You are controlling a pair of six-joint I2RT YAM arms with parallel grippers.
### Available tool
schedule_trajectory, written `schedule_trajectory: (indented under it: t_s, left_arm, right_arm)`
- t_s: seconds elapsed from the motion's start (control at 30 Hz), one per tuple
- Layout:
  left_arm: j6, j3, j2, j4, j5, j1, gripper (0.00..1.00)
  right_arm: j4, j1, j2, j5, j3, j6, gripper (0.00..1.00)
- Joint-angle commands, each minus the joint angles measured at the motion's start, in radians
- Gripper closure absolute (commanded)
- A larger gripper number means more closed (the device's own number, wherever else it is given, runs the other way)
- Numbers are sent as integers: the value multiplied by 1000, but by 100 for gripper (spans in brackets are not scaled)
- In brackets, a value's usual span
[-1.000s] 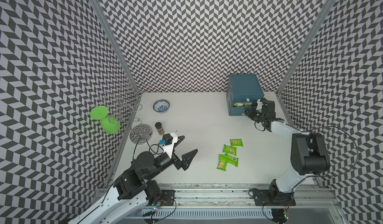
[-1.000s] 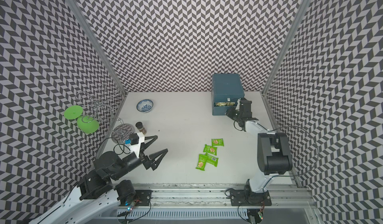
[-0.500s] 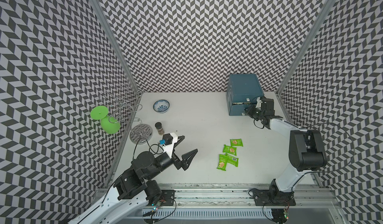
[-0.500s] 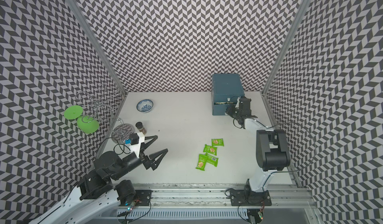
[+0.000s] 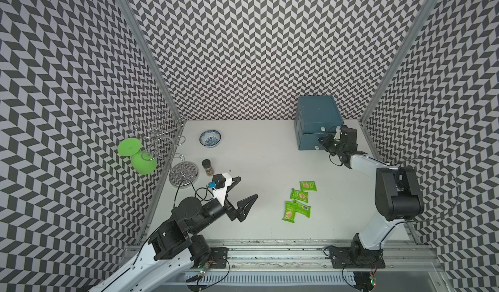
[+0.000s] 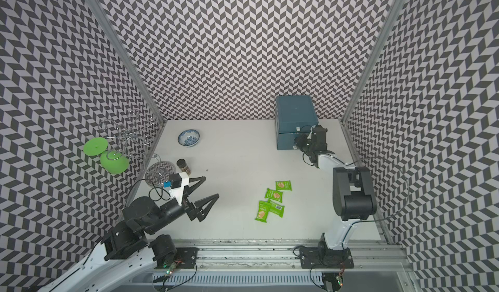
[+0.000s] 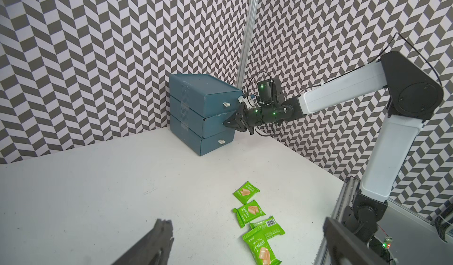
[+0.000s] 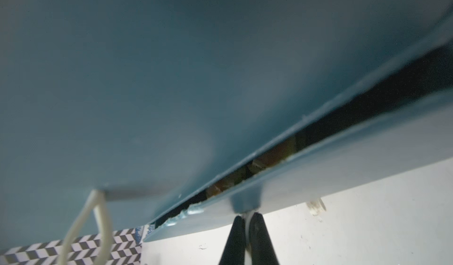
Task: Place the cookies into the drawer by color
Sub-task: Close the drawer in the storage box, then open the drawer in the storage box.
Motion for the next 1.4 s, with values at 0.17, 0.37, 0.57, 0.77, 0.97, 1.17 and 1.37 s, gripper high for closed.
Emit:
schedule_trajectory:
  t_s: [0.17, 0.37, 0.57, 0.77, 0.97, 1.17, 1.37]
  left_arm:
    - [0, -8, 1, 24, 14, 5, 0]
    - [1, -8, -2, 24, 12, 6, 1]
    - [1, -8, 1, 24, 14, 6, 0]
    - [-2, -8, -1, 23, 11, 6, 0]
    - [-1, -9, -1, 23, 11, 6, 1]
    - [0, -9, 0, 24, 12, 6, 0]
    - [-1, -9, 1, 26, 15, 8, 0]
  right_arm:
    - [221, -3, 10, -41, -25, 105, 83]
    - [197, -2, 12, -23, -41, 65, 76]
    - [154, -4, 2, -19, -46, 10, 70]
    - [115, -4, -85, 2, -74, -39, 57]
    - [38, -18, -215, -7, -115, -87, 47]
    - [66, -59, -371, -44, -264, -33, 42]
    - [237, -113, -364, -134, -422, 85, 44]
